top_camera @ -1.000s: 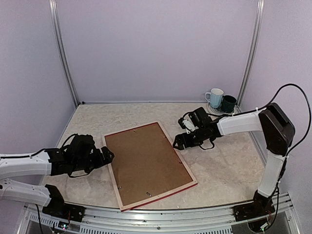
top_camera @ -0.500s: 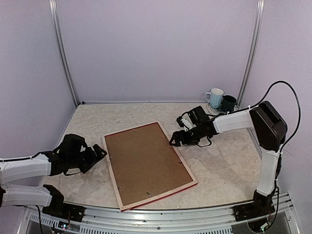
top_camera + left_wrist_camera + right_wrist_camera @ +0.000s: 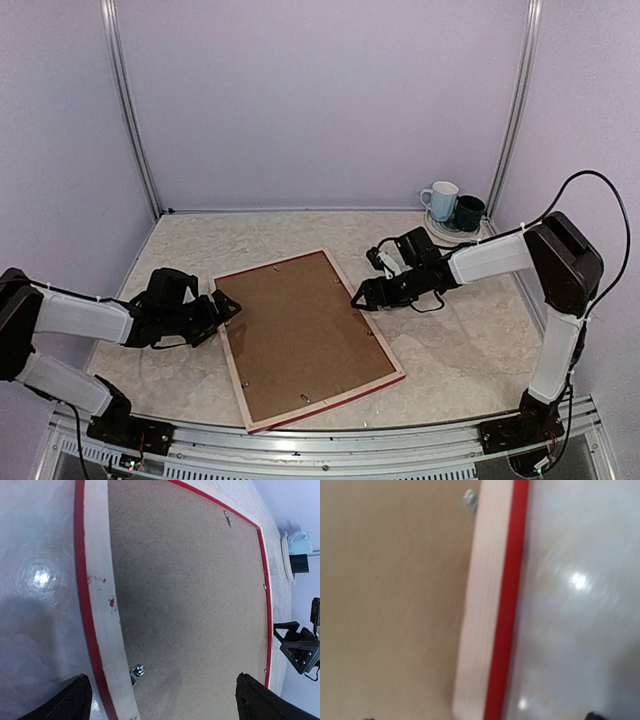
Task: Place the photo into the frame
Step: Rotate the photo frame at the center of the board.
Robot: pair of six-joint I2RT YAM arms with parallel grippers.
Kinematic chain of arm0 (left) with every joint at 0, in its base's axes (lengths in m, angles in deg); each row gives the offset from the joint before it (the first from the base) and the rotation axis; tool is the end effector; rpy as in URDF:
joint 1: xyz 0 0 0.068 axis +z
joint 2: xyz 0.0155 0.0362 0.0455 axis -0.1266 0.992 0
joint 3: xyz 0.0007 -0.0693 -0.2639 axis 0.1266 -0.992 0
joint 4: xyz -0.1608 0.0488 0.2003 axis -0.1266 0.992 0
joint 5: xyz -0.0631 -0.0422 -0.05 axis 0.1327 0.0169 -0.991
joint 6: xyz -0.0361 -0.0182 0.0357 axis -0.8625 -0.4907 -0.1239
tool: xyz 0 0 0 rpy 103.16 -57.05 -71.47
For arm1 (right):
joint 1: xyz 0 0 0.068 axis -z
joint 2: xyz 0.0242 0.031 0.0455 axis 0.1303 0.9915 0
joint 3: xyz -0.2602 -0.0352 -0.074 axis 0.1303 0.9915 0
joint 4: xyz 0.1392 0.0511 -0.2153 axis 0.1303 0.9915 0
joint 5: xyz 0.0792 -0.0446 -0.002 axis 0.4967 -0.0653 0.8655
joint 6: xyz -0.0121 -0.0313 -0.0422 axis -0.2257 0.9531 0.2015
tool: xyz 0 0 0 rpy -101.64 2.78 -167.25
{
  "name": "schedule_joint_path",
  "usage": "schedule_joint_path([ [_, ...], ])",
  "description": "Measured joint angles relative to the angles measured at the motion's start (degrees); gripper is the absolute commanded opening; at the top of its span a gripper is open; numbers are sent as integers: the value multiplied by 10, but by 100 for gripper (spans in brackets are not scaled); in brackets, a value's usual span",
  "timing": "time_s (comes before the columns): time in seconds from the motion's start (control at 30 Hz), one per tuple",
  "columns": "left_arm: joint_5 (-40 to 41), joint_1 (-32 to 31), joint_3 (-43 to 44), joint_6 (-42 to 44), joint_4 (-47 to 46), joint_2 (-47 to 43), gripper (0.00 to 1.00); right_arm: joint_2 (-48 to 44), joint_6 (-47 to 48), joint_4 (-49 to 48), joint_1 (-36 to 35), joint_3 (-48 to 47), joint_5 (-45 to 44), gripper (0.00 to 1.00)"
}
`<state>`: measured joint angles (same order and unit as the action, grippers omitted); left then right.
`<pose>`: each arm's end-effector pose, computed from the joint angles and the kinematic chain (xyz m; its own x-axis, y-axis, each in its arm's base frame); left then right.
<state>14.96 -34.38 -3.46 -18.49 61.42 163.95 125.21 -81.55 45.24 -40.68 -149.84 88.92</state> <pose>0.2031 -0.1090 0.1353 -0.7790 -0.4990 -0.3796 -0.1541 0.7392 -0.6556 0.3126 0.2208 0.1396 -0.8682 -0.1493 -0.4733 -0.4105 0.7518 0.5160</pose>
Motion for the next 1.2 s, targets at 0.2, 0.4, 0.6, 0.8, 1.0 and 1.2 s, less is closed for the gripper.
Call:
schedule_joint_path([
  [0.2,-6,-14,38,6,-53,73,99,-46,-9,-27,0,70,30,91],
  [0.4,-9,-37,65,13,-97,125,99,-86,-28,-47,0,126,35,91],
  [0.6,-8,-43,96,17,-114,163,99,-106,-45,-61,-4,153,25,91],
  [0.8,11,-43,148,32,-89,201,99,-114,-57,-77,-15,166,1,91],
  [1.0,24,-37,219,50,-64,254,99,-123,-63,-88,-31,178,-27,91],
  [1.2,35,-31,287,60,-49,305,99,-133,-72,-80,-52,184,-51,91],
])
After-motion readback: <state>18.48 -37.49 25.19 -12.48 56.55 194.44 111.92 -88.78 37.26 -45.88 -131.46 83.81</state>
